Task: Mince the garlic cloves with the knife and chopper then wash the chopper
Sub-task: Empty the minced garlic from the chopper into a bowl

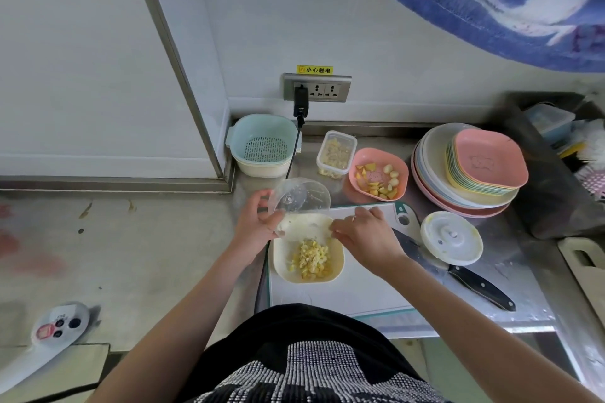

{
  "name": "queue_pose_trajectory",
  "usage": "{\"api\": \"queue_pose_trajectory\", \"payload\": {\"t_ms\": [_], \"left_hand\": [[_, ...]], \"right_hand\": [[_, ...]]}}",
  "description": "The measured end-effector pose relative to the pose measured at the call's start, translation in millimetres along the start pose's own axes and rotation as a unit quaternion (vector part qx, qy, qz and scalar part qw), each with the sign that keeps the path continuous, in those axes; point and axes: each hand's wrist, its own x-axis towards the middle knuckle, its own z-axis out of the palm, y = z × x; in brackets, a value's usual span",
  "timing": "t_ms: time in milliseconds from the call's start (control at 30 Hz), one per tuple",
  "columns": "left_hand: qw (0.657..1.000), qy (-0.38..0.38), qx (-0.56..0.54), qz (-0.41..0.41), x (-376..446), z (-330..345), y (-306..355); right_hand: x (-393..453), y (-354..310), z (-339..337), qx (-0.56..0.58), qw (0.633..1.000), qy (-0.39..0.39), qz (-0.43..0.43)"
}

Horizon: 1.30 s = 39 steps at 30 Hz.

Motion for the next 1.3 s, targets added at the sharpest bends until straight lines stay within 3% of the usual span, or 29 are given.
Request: {"api": "queue_pose_trajectory", "payload": {"t_ms": [67, 133, 267, 333, 433, 500, 633, 767, 833, 933, 1133, 1200, 1300], "left_hand": [[1.0, -0.011, 0.006, 0.008, -1.0, 3.6, 1.2], [1.0, -0.026, 0.004, 0.011, -3.4, 8.7, 2.0], [0.998, -0.019, 0.048, 0.035, -5.7, 8.7, 4.5], [0.997, -0.008, 0.06, 0.048, -4.2, 4.5, 3.0], [0.998, 0.005, 0.041, 0.039, -4.3, 4.1, 3.4], [1.0, -0.01, 0.007, 0.027, -5.0, 8.9, 3.5], [0.986, -0.025, -0.149, -0.072, -3.9, 17.1, 7.1], [0.967, -0.03, -0.229, -0.104, -3.2, 12.2, 8.4], [0.962, -0.043, -0.241, -0.119, -3.0, 8.5, 4.3], [0.952, -0.064, -0.256, -0.156, -2.2, 7.5, 1.3], [0.95, -0.081, -0.243, -0.179, -6.7, 6.7, 6.2], [0.951, -0.089, -0.237, -0.178, -5.6, 5.7, 6.5], [0.951, -0.102, -0.232, -0.178, -6.1, 6.1, 9.8]], "right_hand": [[9.3, -4.1, 1.9, 0.018, 0.998, 0.04, 0.036], [17.8, -13.2, 3.6, 0.011, 0.998, 0.028, 0.053], [9.3, -17.4, 14.6, -0.008, 1.0, -0.018, 0.009], [-2.7, -11.0, 21.0, -0.009, 1.0, -0.011, -0.024], [-8.2, -4.8, 21.0, -0.008, 1.0, 0.012, 0.0], [0.0, -11.2, 13.1, 0.02, 0.997, 0.054, 0.044], [22.7, -36.2, 0.9, -0.016, 0.992, 0.051, 0.116], [18.4, -53.8, -8.4, -0.041, 0.999, -0.004, 0.01], [18.7, -52.8, -13.6, -0.016, 0.999, 0.026, 0.019], [35.9, -46.6, -21.9, 0.03, 0.984, 0.151, 0.093], [50.5, -44.5, -33.8, -0.015, 0.971, 0.205, 0.127], [55.2, -50.0, -32.4, -0.048, 0.974, 0.176, 0.136], [56.7, -58.1, -29.2, -0.076, 0.995, 0.051, 0.035]]}}
